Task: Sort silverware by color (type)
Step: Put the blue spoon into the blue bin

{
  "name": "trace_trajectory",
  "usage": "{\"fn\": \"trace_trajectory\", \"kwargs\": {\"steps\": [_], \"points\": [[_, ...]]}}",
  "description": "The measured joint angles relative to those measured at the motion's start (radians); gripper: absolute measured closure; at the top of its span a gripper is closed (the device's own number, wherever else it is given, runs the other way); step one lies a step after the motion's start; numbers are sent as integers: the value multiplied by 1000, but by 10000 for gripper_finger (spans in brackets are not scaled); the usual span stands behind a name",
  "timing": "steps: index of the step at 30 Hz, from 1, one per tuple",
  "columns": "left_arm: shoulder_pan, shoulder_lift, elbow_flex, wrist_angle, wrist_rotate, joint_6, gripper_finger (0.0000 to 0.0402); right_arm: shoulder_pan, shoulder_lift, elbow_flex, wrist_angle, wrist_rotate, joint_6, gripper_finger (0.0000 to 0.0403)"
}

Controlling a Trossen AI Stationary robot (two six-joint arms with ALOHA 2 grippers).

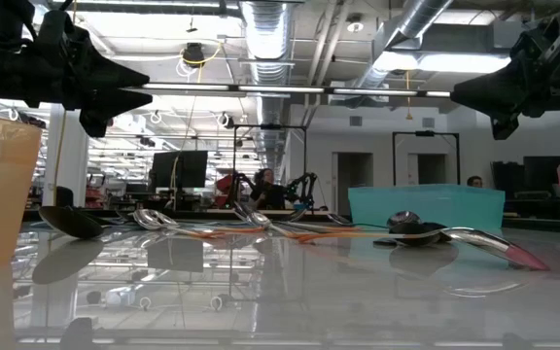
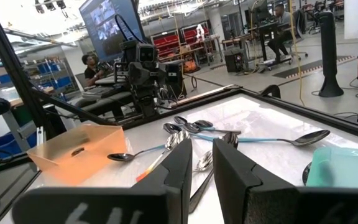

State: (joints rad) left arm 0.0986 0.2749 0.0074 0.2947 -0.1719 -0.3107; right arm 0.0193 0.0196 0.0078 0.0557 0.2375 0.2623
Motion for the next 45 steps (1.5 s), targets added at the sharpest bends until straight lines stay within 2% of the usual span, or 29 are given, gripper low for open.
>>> {"fn": "trace_trajectory", "kwargs": {"steps": [19, 34, 45], "points": [[0, 0, 0, -54, -1, -19, 225, 0, 0, 0, -9, 0, 2, 322], [0, 0, 0, -132, -88, -89, 225, 0, 0, 0, -9, 0, 1, 322], [0, 0, 0, -133, -84, -96, 225, 0, 0, 0, -10, 0, 0, 322]]}}
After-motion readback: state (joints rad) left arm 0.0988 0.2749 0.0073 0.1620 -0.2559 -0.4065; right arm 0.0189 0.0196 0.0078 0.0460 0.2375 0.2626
